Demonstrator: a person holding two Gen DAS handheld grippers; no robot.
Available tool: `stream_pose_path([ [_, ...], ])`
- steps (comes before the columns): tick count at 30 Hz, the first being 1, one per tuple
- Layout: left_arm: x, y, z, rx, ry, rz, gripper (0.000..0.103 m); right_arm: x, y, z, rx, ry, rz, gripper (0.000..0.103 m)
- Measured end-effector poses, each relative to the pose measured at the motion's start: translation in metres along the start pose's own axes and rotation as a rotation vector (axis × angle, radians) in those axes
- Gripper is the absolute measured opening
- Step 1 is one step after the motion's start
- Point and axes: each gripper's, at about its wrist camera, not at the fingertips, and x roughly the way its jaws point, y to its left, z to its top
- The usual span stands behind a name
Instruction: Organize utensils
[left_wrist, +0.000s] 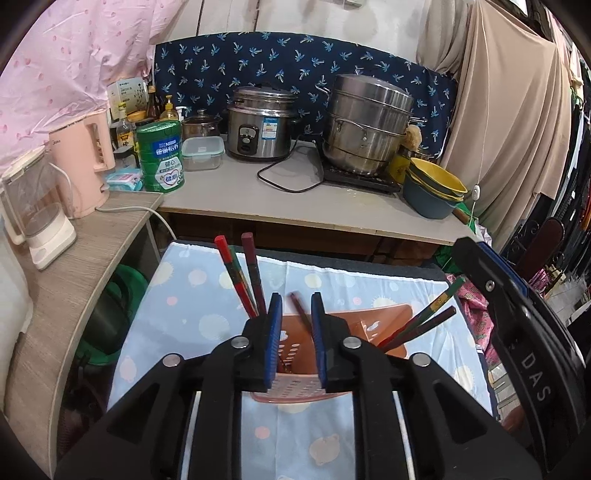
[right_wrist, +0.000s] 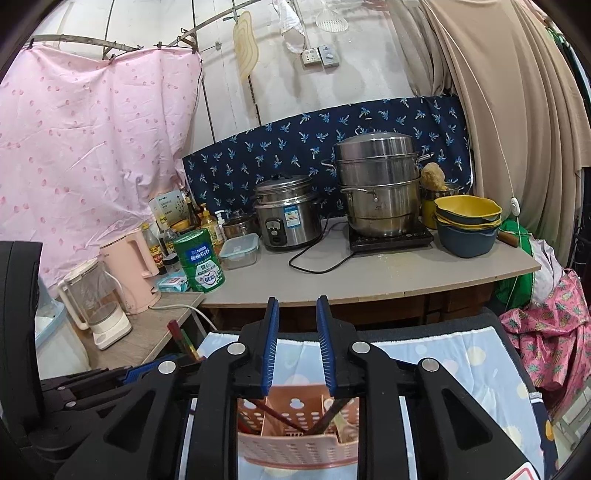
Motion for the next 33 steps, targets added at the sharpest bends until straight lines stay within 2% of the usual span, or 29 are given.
stream_pose_path([
  [10, -0.025, -0.009, -0.023, 0.056, -0.024, 0.064, 0.017, -0.036, -0.003, -0.029, 0.001, 0.054, -0.015, 0.021],
  [17, -0.036, -0.012, -0.045, 0.082, -0.011, 0.086, 0.017, -0.058, -0.001, -0.055, -0.005, 0.116, -0.032, 0.022],
  [33, -0.040, 0.000, -0.070, 0.082, 0.020, 0.149, 0.017, -0.073, -0.006, -0.078, 0.013, 0.213, -0.067, 0.022],
])
